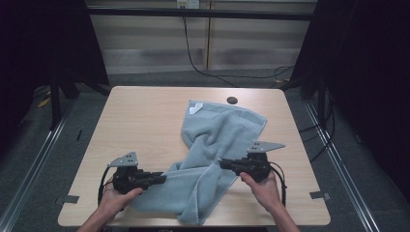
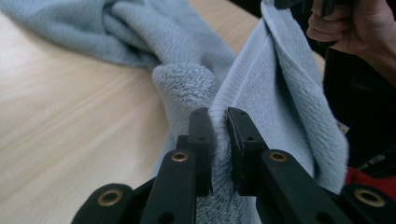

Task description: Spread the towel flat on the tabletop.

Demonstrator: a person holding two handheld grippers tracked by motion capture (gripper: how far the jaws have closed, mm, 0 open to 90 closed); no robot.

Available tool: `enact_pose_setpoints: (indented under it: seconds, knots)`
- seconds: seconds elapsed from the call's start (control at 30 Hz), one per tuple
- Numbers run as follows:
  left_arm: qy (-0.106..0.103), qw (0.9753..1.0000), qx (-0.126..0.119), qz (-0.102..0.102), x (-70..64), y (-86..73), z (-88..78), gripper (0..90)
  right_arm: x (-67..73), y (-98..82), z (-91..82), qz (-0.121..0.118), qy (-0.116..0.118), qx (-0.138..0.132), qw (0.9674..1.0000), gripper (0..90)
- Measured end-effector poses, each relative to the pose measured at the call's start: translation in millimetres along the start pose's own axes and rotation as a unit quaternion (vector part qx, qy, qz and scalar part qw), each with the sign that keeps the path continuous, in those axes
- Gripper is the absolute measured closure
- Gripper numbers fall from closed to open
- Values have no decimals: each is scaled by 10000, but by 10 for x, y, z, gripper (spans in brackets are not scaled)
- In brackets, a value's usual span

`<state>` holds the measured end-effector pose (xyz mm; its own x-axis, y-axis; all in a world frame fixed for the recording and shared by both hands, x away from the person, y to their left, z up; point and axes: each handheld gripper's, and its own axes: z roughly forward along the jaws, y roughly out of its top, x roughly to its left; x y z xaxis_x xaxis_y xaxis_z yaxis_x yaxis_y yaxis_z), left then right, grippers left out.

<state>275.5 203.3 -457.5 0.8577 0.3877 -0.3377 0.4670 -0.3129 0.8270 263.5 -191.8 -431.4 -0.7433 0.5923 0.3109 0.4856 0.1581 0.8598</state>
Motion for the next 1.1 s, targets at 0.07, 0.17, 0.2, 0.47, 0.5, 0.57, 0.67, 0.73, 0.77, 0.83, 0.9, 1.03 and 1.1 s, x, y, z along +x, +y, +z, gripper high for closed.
enact_pose_setpoints:
  seconds: [0.07,0.17,0.2,0.47,0.5,0.57,0.67,0.73,0.77,0.83,0.9,1.03,1.1]
  knots:
    - [-19,9999,-14,120,-91,73,-1,803,36,73,-84,-116,-28,-144,9998,882]
    - [-98,9988,-238,420,-237,222,-86,803,85,207,-199,-246,-1,-407,9989,878]
    - [-147,9982,-353,457,-272,269,-137,805,113,253,-239,-298,4,-497,9983,876]
    - [-89,9951,-762,621,-296,285,-603,787,345,268,-239,-549,223,-500,9970,597]
    - [-80,9958,-718,563,-272,236,-620,786,324,225,-206,-458,208,-440,9978,580]
    - [-85,9964,-644,536,-223,144,-642,768,258,121,-112,-330,138,-191,9992,581]
    - [-4,9973,-661,309,-134,70,-657,731,147,-57,46,-171,-68,256,9995,588]
    - [23,9981,-546,267,-80,71,-610,713,44,-174,154,-84,-216,539,9983,589]
    - [25,9987,-455,249,-51,77,-556,700,-6,-229,204,10,-227,654,9976,589]
    - [33,9995,-252,184,25,76,-406,693,-70,-319,309,59,-237,885,9958,597]
    - [154,9998,35,142,104,50,-235,668,-77,-376,411,-29,-328,1152,9928,592]
    - [448,9985,310,-76,304,-7,-68,651,-138,-466,562,-160,-643,1630,9844,579]
    - [615,9971,414,-168,393,-25,-61,653,-208,-473,532,-94,-618,1591,9853,599]
